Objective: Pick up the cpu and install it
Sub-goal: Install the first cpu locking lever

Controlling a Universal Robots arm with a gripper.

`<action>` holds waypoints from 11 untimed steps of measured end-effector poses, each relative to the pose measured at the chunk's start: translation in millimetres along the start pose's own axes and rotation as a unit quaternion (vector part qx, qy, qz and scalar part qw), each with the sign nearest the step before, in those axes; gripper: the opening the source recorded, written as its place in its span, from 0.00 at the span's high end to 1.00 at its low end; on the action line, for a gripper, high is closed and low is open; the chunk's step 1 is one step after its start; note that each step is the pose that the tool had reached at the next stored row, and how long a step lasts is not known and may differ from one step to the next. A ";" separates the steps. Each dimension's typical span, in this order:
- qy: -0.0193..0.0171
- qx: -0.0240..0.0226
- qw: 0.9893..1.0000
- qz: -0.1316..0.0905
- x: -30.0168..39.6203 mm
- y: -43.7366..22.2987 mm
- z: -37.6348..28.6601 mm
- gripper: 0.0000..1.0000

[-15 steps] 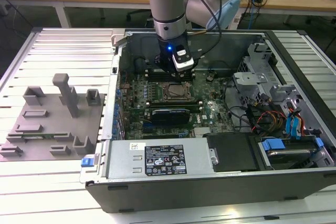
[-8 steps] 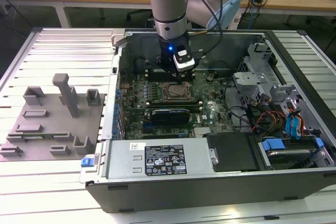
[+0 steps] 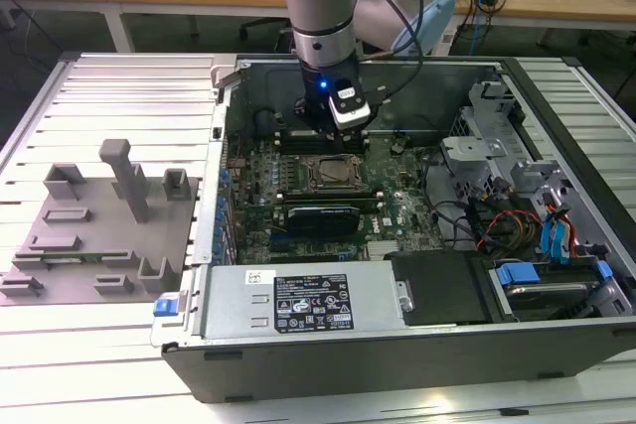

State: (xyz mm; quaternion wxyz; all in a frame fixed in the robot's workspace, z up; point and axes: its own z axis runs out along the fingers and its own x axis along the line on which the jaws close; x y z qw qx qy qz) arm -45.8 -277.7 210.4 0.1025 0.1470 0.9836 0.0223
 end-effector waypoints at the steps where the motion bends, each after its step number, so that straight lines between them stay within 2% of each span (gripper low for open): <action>1: 0.000 0.000 1.000 0.000 -0.3 0.1 -1.4 0.89; 3: -0.001 0.004 1.000 0.000 -0.7 0.2 -3.5 0.89; 5: -0.001 0.004 1.000 0.000 -0.6 0.2 -3.5 0.89; 6: -0.001 0.008 1.000 0.000 -0.6 0.3 -3.4 0.89; 7: 0.003 0.015 1.000 -0.001 -0.7 0.2 -3.5 0.89; 8: 0.007 0.020 1.000 -0.002 -0.6 0.2 -3.4 0.89; 9: 0.014 0.027 1.000 -0.003 -0.7 0.2 -3.5 0.89; 10: 0.023 0.034 0.999 -0.004 -0.8 -0.1 -3.5 0.89; 11: 0.031 0.040 0.999 -0.004 -0.8 -0.2 -3.5 0.89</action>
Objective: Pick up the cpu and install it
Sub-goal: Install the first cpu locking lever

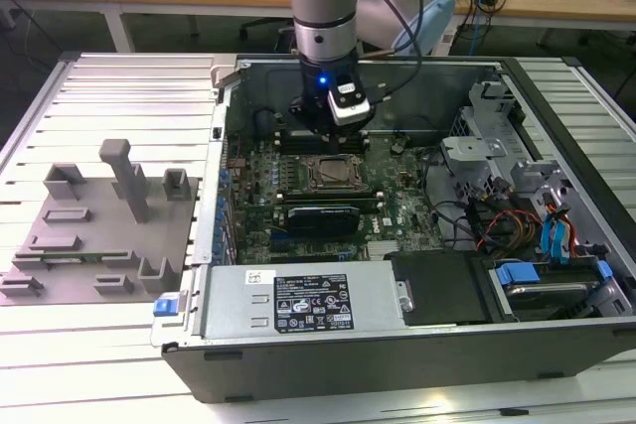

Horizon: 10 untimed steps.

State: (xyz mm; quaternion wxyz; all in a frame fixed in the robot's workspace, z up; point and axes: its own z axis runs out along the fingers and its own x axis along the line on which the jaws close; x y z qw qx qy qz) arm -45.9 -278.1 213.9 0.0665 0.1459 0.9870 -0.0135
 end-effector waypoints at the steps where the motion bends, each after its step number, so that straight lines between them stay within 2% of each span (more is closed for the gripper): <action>1: 0.008 0.006 1.000 -0.001 -0.1 0.0 0.1 0.89; 3: 0.021 0.014 1.000 -0.005 -0.6 0.1 0.1 0.89; 5: 0.028 0.018 0.999 -0.012 -0.9 0.2 0.1 0.89; 6: 0.034 0.019 0.999 -0.017 -1.9 0.2 0.2 0.89; 10: 0.034 0.019 0.999 -0.017 -2.1 0.1 0.3 0.89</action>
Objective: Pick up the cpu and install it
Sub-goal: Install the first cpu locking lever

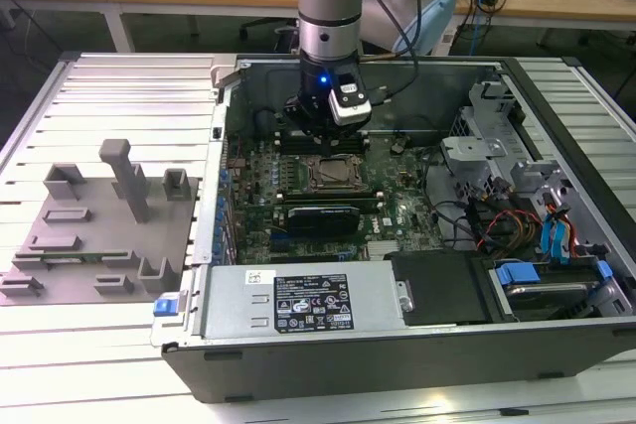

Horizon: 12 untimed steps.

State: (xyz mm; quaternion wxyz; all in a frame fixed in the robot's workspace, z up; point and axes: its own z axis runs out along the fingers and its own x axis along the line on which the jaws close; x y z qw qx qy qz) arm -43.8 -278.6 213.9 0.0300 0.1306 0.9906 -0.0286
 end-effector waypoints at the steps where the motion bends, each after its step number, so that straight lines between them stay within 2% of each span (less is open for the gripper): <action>1: 0.000 0.000 1.000 -0.001 -1.1 0.1 0.1 0.89; 5: 0.000 0.000 1.000 -0.005 -11.3 -0.5 0.8 0.89; 12: -0.001 -0.001 1.000 -0.017 -16.0 -15.7 1.8 0.89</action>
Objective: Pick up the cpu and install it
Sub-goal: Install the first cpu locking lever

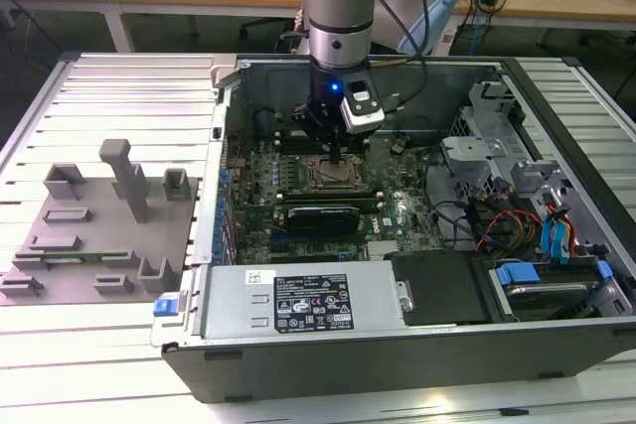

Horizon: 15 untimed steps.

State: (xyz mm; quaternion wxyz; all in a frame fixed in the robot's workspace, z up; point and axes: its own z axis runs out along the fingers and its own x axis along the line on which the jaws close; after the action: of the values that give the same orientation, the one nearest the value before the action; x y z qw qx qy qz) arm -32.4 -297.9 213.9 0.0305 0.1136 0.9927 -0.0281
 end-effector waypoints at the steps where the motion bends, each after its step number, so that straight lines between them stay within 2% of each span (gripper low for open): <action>1: 0.000 0.000 1.000 -0.007 -0.6 -2.5 0.2 0.89; 6: -0.002 -0.002 0.999 -0.036 -1.5 -6.6 0.6 0.89; 8: -0.003 -0.004 0.999 -0.053 -1.9 -8.2 0.8 0.89; 13: -0.003 -0.004 0.998 -0.065 -1.4 -12.2 1.0 0.89; 15: -0.003 -0.004 0.998 -0.065 -1.7 -12.6 -4.0 0.89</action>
State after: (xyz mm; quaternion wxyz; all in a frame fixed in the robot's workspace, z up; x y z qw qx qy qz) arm -33.8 -310.2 218.7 0.0325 0.0484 0.9980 -0.0260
